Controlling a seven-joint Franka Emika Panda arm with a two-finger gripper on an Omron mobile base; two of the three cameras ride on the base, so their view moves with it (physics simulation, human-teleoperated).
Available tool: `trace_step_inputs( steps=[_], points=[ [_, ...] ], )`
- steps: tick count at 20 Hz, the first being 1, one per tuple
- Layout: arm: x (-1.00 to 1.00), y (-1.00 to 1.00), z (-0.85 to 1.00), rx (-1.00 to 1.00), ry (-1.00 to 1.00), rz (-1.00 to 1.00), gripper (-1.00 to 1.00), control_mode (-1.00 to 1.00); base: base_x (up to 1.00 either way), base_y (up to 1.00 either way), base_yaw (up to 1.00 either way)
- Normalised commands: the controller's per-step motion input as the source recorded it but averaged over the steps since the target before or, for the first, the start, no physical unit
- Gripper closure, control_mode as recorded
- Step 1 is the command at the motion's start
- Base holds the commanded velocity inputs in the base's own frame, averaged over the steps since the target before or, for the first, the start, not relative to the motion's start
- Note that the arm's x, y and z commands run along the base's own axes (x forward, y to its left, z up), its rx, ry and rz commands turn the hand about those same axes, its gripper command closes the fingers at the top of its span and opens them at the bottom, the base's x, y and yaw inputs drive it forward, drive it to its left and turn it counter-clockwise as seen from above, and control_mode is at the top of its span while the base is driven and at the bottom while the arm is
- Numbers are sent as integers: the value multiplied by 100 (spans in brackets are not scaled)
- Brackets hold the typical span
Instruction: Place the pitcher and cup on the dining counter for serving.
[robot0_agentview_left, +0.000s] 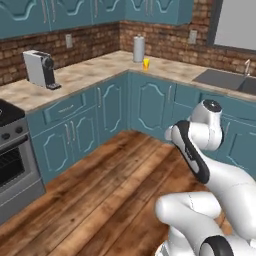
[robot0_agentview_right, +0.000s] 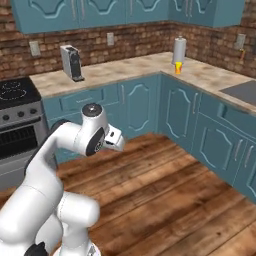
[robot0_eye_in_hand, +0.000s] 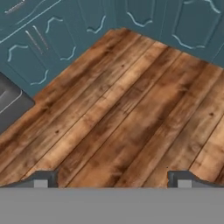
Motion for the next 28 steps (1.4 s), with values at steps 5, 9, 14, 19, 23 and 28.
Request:
trace_step_inputs(
  steps=[5, 9, 14, 19, 23, 28],
  points=[
    [0, 0, 0, 0, 0, 0, -100, 100, 100, -4, 2],
    [0, 0, 0, 0, 0, 0, -100, 100, 100, 0, -1],
    [0, 0, 0, 0, 0, 0, -100, 100, 100, 6, -10],
    [0, 0, 0, 0, 0, 0, -100, 100, 100, 23, -30],
    [0, 0, 0, 0, 0, 0, -100, 100, 100, 36, -48],
    [0, 0, 0, 0, 0, 0, -100, 100, 100, 45, -50]
  ],
)
